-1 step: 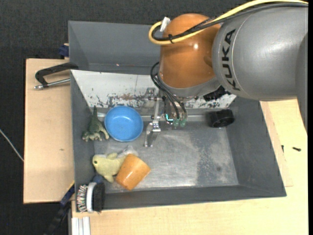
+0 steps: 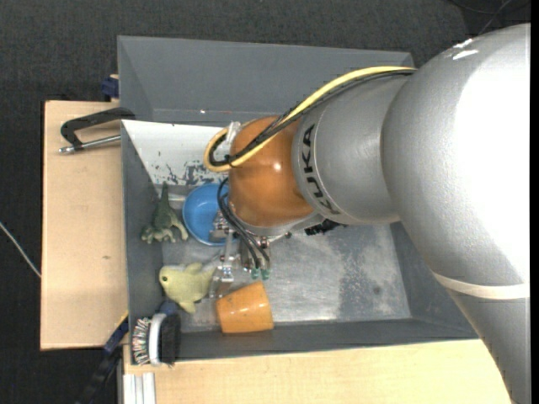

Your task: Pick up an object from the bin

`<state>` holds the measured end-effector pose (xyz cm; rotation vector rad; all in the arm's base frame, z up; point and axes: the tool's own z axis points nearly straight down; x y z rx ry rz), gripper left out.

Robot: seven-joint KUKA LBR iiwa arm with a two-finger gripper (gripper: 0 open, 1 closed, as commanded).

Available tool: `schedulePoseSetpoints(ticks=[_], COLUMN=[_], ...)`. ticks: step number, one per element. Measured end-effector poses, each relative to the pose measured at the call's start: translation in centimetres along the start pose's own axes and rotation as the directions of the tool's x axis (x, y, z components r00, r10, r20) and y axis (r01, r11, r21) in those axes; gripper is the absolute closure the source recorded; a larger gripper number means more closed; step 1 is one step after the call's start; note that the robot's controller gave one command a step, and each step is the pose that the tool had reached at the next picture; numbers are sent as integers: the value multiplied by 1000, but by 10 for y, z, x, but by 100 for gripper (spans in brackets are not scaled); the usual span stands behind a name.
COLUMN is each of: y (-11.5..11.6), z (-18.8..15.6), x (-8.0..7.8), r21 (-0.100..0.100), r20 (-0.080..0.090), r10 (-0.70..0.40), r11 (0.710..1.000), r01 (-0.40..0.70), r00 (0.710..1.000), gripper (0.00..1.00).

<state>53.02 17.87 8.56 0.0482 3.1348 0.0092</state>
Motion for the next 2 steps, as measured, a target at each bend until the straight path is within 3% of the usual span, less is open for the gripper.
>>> schedulePoseSetpoints(ticks=[1, 2], y=[-2, -4], z=[-4, -170], x=[-1, -8], r21=[2, 2], r20=[0, 7], r10=[2, -91], r11=[1000, 996], r01=[-2, 91], r00=[1000, 996], gripper=[100, 100])
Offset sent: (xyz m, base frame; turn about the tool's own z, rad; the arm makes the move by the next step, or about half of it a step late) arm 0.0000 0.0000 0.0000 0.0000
